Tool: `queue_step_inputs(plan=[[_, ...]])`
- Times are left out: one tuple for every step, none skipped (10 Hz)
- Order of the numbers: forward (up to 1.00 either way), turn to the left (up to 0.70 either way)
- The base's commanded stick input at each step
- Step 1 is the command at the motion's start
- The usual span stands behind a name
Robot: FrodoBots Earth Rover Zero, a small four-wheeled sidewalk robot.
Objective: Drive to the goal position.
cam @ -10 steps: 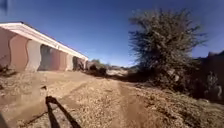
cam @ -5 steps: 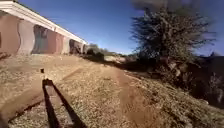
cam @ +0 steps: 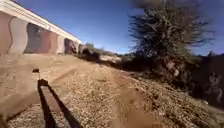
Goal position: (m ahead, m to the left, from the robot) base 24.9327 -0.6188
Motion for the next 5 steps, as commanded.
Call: queue_step_inputs(plan=[[0.5, 0.0], [0.5, 0.0], [0.5, 0.0], [0.5, 0.0], [0.5, 0.0]])
